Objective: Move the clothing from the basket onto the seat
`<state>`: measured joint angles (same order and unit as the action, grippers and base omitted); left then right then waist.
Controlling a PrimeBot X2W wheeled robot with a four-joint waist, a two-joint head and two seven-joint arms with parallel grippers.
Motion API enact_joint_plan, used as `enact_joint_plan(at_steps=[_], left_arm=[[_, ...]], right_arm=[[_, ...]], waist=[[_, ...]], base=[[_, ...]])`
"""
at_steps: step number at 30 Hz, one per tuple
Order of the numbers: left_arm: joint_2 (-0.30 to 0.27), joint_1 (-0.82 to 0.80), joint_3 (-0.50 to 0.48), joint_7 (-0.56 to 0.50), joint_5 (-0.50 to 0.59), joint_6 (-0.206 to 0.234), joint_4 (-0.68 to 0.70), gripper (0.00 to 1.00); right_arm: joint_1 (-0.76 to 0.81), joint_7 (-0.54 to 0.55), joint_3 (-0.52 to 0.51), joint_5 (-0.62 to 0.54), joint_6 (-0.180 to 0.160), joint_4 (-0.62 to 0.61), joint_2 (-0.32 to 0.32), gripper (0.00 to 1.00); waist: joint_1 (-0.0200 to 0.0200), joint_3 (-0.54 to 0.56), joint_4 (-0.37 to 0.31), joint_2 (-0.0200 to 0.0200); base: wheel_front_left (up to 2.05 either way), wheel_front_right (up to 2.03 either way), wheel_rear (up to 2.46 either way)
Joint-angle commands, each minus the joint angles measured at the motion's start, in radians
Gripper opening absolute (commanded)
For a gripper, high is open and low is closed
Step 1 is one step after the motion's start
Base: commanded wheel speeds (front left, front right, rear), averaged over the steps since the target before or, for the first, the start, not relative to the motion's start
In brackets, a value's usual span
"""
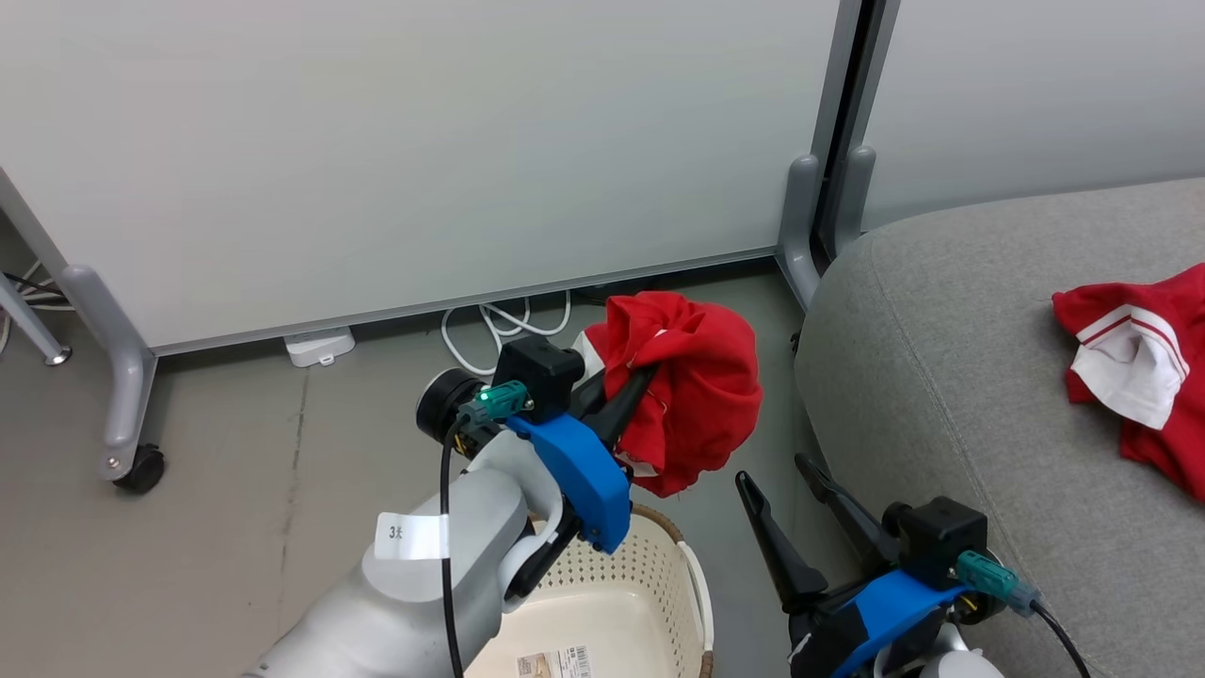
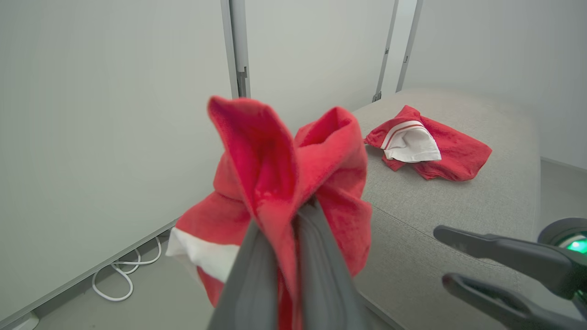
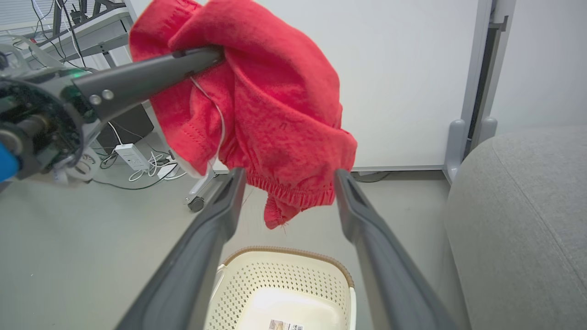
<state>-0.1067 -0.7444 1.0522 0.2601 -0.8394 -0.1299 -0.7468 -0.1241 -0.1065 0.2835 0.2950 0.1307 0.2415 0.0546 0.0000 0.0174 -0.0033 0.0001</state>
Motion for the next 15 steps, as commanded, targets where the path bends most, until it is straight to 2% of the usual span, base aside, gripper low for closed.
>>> enact_joint_plan(at_steps=[1, 9, 15], left_arm=[[-0.005, -0.001, 0.004, 0.005, -0.005, -0.001, 0.001, 0.00], [-0.004, 0.010, 0.006, 0.006, -0.004, -0.001, 0.002, 0.00], [0.001, 0.015, 0.008, 0.006, 0.002, -0.001, 0.006, 0.00]], right_arm=[[0.009, 0.002, 0.000, 0.007, 0.000, -0.002, -0.002, 1.00], [-0.049, 0.020, 0.016, -0.013, 0.000, 0.017, 0.010, 1.00], [-0.146, 0.052, 0.049, -0.012, 0.000, 0.089, 0.022, 1.00]], waist=[[0.0000, -0.002, 0.000, -0.0001], [0.0000, -0.016, 0.004, -0.0001], [0.0000, -0.021, 0.010, -0.0001]], base=[[0.00, 0.00, 0.00], [0.00, 0.00, 0.00], [0.00, 0.00, 0.00]])
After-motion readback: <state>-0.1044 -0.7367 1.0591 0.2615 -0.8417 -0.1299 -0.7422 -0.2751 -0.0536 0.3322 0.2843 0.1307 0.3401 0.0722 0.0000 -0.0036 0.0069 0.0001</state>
